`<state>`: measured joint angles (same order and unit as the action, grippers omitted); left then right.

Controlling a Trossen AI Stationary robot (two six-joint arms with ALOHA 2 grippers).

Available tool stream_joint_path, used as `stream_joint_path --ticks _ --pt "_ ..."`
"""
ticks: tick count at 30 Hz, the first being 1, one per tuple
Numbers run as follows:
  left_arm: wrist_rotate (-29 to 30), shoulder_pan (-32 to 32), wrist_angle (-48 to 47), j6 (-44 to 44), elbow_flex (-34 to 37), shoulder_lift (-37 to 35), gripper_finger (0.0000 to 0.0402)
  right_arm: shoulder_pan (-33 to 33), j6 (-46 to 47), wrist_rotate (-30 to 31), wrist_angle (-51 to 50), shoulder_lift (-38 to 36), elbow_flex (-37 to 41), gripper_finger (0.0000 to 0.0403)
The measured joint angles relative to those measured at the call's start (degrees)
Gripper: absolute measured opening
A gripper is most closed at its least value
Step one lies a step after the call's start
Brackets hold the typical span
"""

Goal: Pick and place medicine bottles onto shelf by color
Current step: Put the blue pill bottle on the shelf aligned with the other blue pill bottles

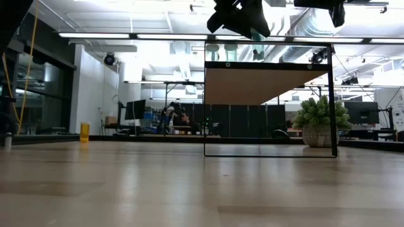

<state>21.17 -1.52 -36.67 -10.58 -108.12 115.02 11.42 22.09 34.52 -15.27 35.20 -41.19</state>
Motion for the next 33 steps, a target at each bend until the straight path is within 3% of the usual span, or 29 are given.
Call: stream_joint_path --ticks 33 --pt "-2.2 -2.2 0.0 0.9 0.0 1.6 0.0113 0.0 0.0 0.0 0.0 0.1 0.0 0.0"
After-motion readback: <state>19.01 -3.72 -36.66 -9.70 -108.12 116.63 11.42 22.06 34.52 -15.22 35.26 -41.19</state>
